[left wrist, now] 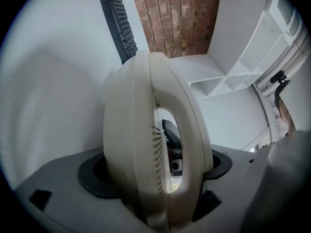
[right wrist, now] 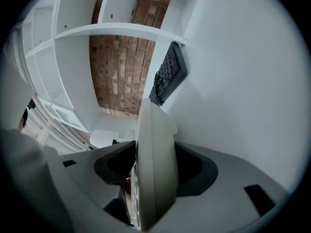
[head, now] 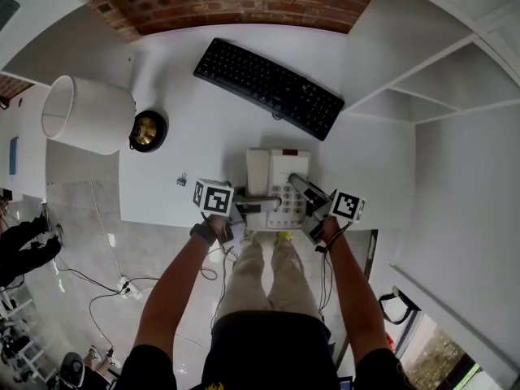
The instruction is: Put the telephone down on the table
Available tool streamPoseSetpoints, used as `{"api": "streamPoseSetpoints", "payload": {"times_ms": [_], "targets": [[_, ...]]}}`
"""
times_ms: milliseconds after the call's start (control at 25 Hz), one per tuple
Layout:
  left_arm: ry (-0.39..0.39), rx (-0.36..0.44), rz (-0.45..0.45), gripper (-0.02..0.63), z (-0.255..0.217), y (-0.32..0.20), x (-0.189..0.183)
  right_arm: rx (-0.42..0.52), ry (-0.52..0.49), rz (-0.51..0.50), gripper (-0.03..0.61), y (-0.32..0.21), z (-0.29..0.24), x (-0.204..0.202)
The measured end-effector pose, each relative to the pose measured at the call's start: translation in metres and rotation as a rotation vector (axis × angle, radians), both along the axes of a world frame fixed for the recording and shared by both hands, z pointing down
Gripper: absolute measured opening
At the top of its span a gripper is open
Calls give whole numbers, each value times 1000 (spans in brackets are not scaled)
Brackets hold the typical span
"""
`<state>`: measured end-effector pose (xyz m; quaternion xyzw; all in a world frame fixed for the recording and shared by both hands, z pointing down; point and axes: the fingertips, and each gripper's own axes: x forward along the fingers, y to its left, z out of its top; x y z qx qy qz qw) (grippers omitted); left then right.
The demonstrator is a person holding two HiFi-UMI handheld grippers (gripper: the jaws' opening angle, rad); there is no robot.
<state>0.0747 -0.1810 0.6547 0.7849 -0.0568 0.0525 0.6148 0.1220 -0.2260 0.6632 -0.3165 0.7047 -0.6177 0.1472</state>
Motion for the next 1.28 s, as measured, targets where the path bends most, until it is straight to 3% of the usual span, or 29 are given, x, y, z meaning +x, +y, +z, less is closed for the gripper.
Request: {"api": "streamPoseSetpoints", "payload": {"times_ms": [320, 440, 560, 760, 1000, 1120, 1280], "targets": [[-15, -4, -23, 471, 3, -3, 0, 20, -9, -15, 236, -5, -2, -3], [-21, -4, -28, 471, 3, -4, 0, -23, 71, -13, 238, -1, 8, 4], [-29, -1, -25, 471, 3, -3, 2, -22, 74, -7, 244, -1, 4, 1], [-29, -1, -13, 471, 2, -2, 3, -35, 201, -5, 259, 4, 12, 10], [-36, 8, 1, 471, 2, 0, 4, -6, -72, -58, 218, 1, -1, 8], [-57, 11, -5, 471, 4, 1, 5, 5, -55, -40, 219, 3, -3, 11], [-84, 19, 1, 468, 7, 1, 7, 11, 76, 25, 233, 5, -1, 18]]}}
